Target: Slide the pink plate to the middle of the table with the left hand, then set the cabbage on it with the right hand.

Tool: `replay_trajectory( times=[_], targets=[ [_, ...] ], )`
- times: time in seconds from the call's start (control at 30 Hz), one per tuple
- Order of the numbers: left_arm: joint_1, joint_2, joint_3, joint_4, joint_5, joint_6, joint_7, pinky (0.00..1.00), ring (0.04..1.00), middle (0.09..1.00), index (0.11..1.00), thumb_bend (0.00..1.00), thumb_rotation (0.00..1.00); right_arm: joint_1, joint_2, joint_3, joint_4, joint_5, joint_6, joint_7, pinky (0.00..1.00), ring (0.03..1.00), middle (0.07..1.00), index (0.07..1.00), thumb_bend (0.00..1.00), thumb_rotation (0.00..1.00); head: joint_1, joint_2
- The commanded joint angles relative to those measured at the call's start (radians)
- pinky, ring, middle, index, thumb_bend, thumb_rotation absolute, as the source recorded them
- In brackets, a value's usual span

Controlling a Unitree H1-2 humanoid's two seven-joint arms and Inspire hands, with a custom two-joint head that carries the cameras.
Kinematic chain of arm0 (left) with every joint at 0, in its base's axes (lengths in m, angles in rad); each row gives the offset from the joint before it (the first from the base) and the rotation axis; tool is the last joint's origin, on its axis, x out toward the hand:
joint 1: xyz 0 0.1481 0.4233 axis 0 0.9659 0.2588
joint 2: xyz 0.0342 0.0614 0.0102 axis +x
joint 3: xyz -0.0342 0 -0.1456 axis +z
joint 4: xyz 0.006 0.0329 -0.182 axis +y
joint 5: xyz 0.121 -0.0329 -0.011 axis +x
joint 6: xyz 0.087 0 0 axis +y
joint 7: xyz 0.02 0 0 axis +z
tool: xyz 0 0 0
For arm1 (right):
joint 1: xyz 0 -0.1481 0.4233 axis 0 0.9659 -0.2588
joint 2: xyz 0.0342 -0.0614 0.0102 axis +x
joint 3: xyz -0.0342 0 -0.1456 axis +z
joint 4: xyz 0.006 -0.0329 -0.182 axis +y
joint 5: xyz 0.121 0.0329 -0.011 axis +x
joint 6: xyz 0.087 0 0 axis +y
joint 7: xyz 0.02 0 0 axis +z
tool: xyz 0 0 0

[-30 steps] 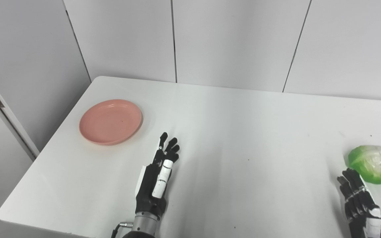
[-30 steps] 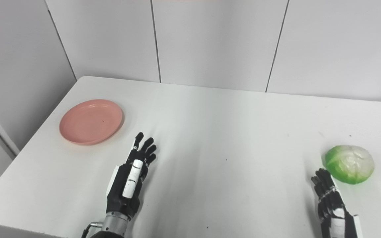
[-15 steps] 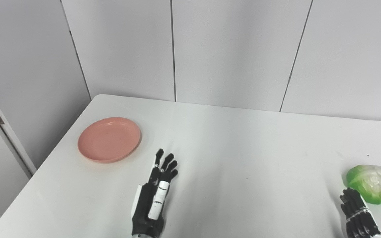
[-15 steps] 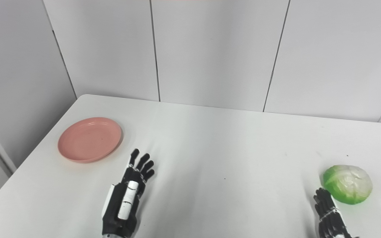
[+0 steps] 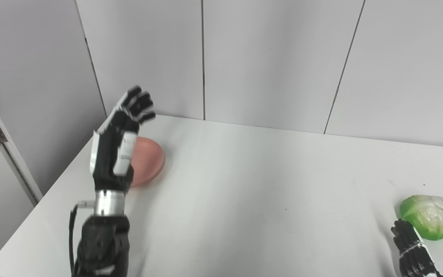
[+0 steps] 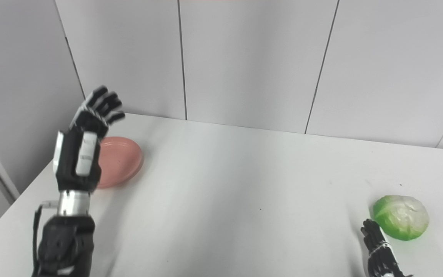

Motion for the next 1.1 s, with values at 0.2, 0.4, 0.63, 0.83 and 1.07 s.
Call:
replay_trajectory(
  times=[0.2, 0.4, 0.63, 0.83, 1.07],
  targets=[
    [-0.195, 0.199, 0.095, 0.328, 0.08, -0.065, 0.04, 0.72, 0.801, 0.798, 0.758, 0.88, 0.8, 0.023, 0.0, 0.013, 0.036, 0.008, 0.012, 0.002, 1.0, 0.945, 0.922, 0.876, 0.94, 1.0, 0.004, 0.009],
    [-0.322, 0.316, 0.092, 0.73, 0.157, -0.179, 0.1, 0.7, 0.79, 0.781, 0.746, 0.74, 0.75, 0.027, -0.002, 0.015, 0.028, 0.017, 0.017, 0.002, 1.0, 0.944, 0.925, 0.877, 0.93, 1.0, -0.005, 0.017],
    [-0.431, 0.393, 0.064, 1.119, 0.211, -0.269, 0.217, 0.7, 0.772, 0.773, 0.753, 0.69, 0.67, 0.046, -0.008, 0.018, -0.002, 0.002, 0.025, -0.008, 1.0, 0.94, 0.917, 0.873, 0.95, 1.0, -0.016, 0.034],
    [-0.455, 0.416, 0.076, 1.255, 0.136, -0.265, 0.191, 0.8, 0.817, 0.816, 0.795, 0.67, 0.69, 0.061, -0.014, 0.015, -0.023, 0.005, 0.03, -0.012, 1.0, 0.939, 0.911, 0.868, 0.96, 1.0, -0.019, 0.051],
    [-0.409, 0.402, 0.105, 1.22, 0.001, -0.171, 0.026, 0.73, 0.809, 0.811, 0.788, 0.64, 0.73, 0.072, -0.022, 0.017, -0.046, 0.007, 0.051, -0.013, 1.0, 0.942, 0.917, 0.876, 0.98, 1.0, -0.023, 0.065]
  ],
)
